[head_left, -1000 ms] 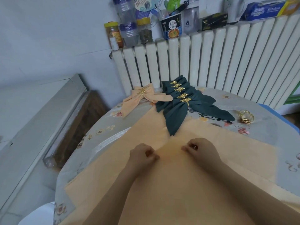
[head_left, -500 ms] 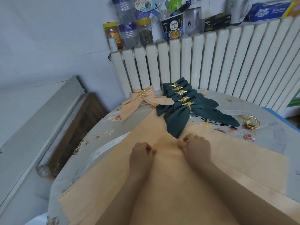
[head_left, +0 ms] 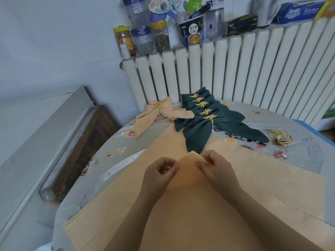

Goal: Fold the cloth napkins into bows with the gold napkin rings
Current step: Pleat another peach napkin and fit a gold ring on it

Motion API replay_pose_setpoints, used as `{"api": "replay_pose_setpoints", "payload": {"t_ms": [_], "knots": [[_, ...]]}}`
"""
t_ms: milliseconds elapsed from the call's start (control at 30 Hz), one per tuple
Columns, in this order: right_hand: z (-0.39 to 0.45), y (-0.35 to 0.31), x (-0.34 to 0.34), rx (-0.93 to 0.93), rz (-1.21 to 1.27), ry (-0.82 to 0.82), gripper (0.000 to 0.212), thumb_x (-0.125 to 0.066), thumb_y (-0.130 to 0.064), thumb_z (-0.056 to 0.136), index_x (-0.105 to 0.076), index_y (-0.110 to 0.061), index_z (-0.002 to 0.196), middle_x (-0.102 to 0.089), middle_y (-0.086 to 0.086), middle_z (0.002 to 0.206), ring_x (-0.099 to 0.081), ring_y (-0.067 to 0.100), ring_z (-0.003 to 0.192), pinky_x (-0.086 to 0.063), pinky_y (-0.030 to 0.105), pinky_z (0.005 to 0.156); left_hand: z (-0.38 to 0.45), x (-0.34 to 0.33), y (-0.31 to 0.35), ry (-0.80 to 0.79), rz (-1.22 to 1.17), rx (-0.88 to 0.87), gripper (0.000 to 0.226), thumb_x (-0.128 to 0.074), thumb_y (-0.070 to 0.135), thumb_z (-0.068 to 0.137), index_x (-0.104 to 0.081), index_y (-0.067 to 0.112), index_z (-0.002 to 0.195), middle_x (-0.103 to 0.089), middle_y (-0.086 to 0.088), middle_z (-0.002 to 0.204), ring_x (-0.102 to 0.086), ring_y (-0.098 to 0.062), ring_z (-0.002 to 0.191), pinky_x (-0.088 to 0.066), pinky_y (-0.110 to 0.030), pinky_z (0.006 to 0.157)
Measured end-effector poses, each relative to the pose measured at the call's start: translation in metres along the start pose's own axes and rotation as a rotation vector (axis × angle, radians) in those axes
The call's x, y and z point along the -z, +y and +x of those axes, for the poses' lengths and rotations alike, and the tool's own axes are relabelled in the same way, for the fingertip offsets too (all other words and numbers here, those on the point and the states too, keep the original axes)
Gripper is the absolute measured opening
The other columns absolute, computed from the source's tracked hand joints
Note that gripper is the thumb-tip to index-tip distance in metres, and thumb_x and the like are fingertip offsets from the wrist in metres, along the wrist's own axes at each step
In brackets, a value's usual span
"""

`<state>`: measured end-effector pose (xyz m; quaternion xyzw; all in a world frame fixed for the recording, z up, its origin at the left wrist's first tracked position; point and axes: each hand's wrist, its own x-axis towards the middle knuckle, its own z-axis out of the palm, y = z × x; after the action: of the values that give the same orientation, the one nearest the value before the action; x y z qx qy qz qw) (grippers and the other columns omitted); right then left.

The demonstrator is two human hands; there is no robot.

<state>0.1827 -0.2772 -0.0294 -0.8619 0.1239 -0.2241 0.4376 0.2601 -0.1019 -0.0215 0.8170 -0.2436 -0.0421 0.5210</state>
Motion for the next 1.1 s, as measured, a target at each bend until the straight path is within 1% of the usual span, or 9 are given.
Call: {"api": "replay_pose_setpoints", "payload": {"t_ms": [100, 234, 400, 534, 701, 834, 968, 1034, 1101], "knots": [[0.014, 0.003, -0.008, -0.068, -0.05, -0.005, 0.027, -0.066, -0.026, 0.085, -0.05, -0.029, 0.064, -0.056, -0.009, 0.068, -0.048, 0.006, 0.069, -0.033, 0.015, 0.061, 0.018, -0.01, -0.002, 0.042, 0.035, 0.038, 0.004, -0.072, 0.018, 0.08, -0.073, 0.02, 0.084, -0.069, 0.009, 0.076, -0.06, -0.005, 0.073, -0.048, -0.016, 0.067], [0.033, 0.013, -0.016, -0.212, -0.112, -0.041, 0.017, -0.061, -0.031, 0.089, -0.069, -0.017, 0.085, -0.067, -0.001, 0.085, -0.058, 0.017, 0.084, -0.039, 0.028, 0.071, 0.039, -0.02, -0.007, 0.045, 0.136, 0.088, 0.004, -0.071, 0.019, 0.081, -0.074, 0.016, 0.081, -0.067, 0.009, 0.076, -0.058, 0.001, 0.072, -0.038, -0.003, 0.064], [0.049, 0.019, -0.02, -0.295, -0.281, -0.07, 0.026, -0.053, -0.036, 0.093, -0.072, -0.018, 0.096, -0.07, 0.001, 0.097, -0.06, 0.022, 0.091, -0.043, 0.031, 0.077, 0.055, -0.025, -0.017, 0.003, 0.28, 0.124, 0.018, -0.067, 0.029, 0.084, -0.072, 0.013, 0.076, -0.067, 0.003, 0.074, -0.059, -0.014, 0.076, -0.041, -0.022, 0.067], [0.051, 0.02, -0.025, -0.324, -0.321, -0.068, 0.024, -0.052, -0.034, 0.094, -0.072, -0.021, 0.095, -0.07, 0.0, 0.097, -0.061, 0.021, 0.091, -0.044, 0.035, 0.086, 0.059, -0.027, -0.024, -0.029, 0.316, 0.15, 0.025, -0.065, 0.036, 0.085, -0.067, 0.015, 0.07, -0.063, 0.004, 0.07, -0.057, -0.014, 0.074, -0.041, -0.026, 0.066], [0.049, 0.02, -0.024, -0.315, -0.254, -0.044, 0.017, -0.057, -0.029, 0.09, -0.072, -0.024, 0.096, -0.07, -0.004, 0.097, -0.06, 0.017, 0.095, -0.042, 0.033, 0.09, 0.063, -0.032, -0.024, -0.055, 0.18, 0.194, 0.013, -0.067, 0.029, 0.083, -0.073, 0.021, 0.091, -0.069, 0.01, 0.087, -0.06, -0.004, 0.084, -0.042, -0.016, 0.071], [0.047, 0.024, -0.023, -0.335, -0.097, -0.049, 0.009, -0.065, -0.027, 0.083, -0.072, -0.028, 0.089, -0.069, -0.008, 0.088, -0.06, 0.012, 0.092, -0.043, 0.026, 0.086, 0.064, -0.03, -0.02, -0.055, -0.008, 0.24, 0.007, -0.069, 0.019, 0.082, -0.075, 0.018, 0.085, -0.07, 0.007, 0.083, -0.063, -0.006, 0.084, -0.047, -0.019, 0.073], [0.046, 0.029, -0.018, -0.212, 0.046, -0.087, 0.018, -0.065, -0.017, 0.081, -0.075, -0.031, 0.086, -0.071, -0.011, 0.084, -0.064, 0.007, 0.084, -0.049, 0.026, 0.08, 0.056, -0.026, -0.019, -0.073, -0.033, 0.181, 0.011, -0.067, 0.014, 0.08, -0.072, 0.024, 0.077, -0.07, 0.006, 0.074, -0.062, -0.002, 0.072, -0.047, -0.015, 0.066], [0.048, 0.034, -0.009, -0.083, 0.054, -0.223, 0.026, -0.063, -0.007, 0.081, -0.076, -0.027, 0.087, -0.07, -0.01, 0.083, -0.063, 0.004, 0.081, -0.047, 0.021, 0.075, 0.052, -0.023, -0.023, -0.114, 0.044, 0.128, 0.018, -0.064, 0.009, 0.08, -0.073, 0.024, 0.076, -0.067, 0.008, 0.07, -0.058, 0.002, 0.066, -0.042, -0.009, 0.062], [0.05, 0.041, -0.001, 0.073, -0.042, -0.35, 0.026, -0.065, -0.004, 0.081, -0.077, -0.025, 0.09, -0.067, -0.008, 0.087, -0.059, 0.003, 0.083, -0.043, 0.02, 0.078, 0.05, -0.019, -0.03, -0.187, 0.181, 0.007, 0.021, -0.064, 0.005, 0.079, -0.074, 0.023, 0.078, -0.064, 0.008, 0.079, -0.056, 0.002, 0.072, -0.038, -0.008, 0.065]]}}
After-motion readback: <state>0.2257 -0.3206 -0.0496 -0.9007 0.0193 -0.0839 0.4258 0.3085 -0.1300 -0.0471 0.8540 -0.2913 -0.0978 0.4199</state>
